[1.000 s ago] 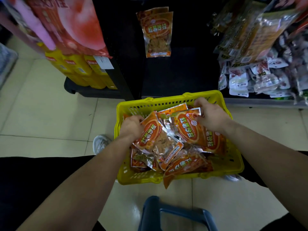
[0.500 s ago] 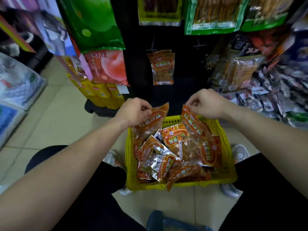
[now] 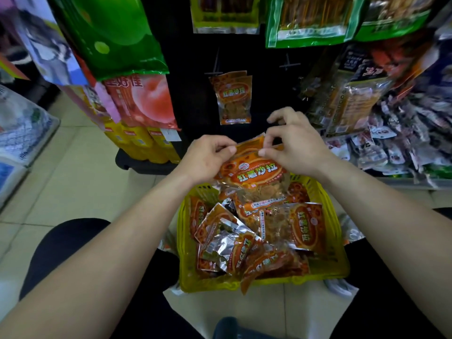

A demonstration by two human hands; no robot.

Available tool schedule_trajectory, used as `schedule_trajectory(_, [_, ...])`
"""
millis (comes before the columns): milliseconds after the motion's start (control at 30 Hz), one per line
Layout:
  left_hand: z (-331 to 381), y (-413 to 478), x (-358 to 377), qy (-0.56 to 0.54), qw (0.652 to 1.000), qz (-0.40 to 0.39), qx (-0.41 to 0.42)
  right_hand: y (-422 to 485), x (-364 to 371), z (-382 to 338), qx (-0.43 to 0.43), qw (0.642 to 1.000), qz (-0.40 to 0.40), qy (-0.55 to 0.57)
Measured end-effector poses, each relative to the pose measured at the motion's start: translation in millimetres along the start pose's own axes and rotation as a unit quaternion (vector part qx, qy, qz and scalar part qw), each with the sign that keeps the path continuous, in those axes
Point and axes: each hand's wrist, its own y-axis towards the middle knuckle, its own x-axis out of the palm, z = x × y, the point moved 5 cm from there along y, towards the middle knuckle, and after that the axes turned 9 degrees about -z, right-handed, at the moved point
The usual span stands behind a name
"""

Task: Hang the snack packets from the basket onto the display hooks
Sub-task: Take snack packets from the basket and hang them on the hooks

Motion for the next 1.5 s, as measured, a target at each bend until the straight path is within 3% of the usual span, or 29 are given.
schedule_trajectory(133, [4.8,6.8,3.2,-0.060,0.998,-0.019,-0.009,9.6,3.8,3.8,0.020,0.995,0.010,0.099])
schedule_trajectory(333, [3.0,18.1,-0.4,-0.078,0.997,-0.029,-0.006,18.4,2.9,12.9,0.074,0.988,0.063,0.124])
schedule_trajectory(500, [-5.4,19.3,-14.0,-0.011,0.998,0.051,-0.020,19.6,1.3,17.9,0.084,0.981,0.071,0.157])
schedule_trajectory(700, [-3.3,16.5,-17.2,-0.020,0.998,0.067,-0.004,19.9,-0.5,16.4,0.061,0.982,0.047,0.172])
schedule_trajectory(1267, [-3.6,22.7,-17.1,-0.017,0.999,0.046,0.014,23.5,2.4,15.4,0.063,0.988,0.049,0.134])
schedule_trajectory(1500, [-6.3,22.5,-14.3,-0.004,0.999,0.041,0.025,25.9,7.1,4.8,-0.001,0.998,-0.060,0.026])
